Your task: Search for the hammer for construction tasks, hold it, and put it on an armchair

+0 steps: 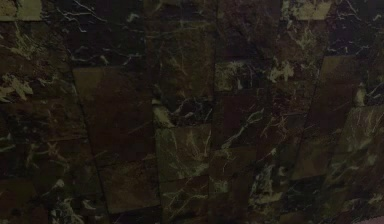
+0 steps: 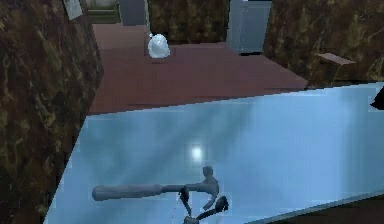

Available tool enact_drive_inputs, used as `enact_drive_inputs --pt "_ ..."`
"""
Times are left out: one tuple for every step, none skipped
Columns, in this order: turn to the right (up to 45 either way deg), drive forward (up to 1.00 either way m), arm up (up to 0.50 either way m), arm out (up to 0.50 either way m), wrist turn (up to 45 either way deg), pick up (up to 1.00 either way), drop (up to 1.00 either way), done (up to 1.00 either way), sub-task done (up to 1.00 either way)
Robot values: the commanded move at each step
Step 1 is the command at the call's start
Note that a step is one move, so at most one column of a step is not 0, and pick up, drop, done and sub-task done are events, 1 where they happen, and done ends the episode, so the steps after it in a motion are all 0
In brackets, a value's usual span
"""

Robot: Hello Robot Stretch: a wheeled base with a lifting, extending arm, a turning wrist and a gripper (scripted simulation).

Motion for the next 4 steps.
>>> enact_drive_inputs --pt "0.0 0.00 0.00 0.00 0.0 1.00 0.00 0.00 0.00" --pt "0.0 0.00 0.10 0.00 0.0 0.00 0.00 0.00 0.00" --pt "0.0 0.60 0.00 0.00 0.0 0.00 0.00 0.00 0.00" --pt "3.0 0.00 0.00 0.00 0.0 0.00 0.00 0.00 0.00"
